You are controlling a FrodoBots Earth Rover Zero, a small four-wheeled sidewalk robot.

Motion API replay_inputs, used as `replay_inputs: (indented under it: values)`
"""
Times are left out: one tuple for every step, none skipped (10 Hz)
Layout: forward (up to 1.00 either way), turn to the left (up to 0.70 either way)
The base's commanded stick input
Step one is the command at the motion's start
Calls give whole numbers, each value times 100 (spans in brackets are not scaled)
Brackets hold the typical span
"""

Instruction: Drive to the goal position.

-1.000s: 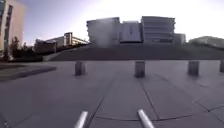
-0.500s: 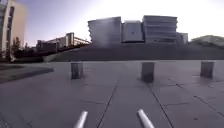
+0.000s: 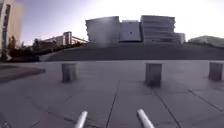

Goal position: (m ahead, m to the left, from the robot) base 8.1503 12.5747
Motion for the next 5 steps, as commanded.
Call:
replay_inputs:
  values:
    - [100,0]
    - [100,0]
    - [100,0]
    - [100,0]
    - [100,0]
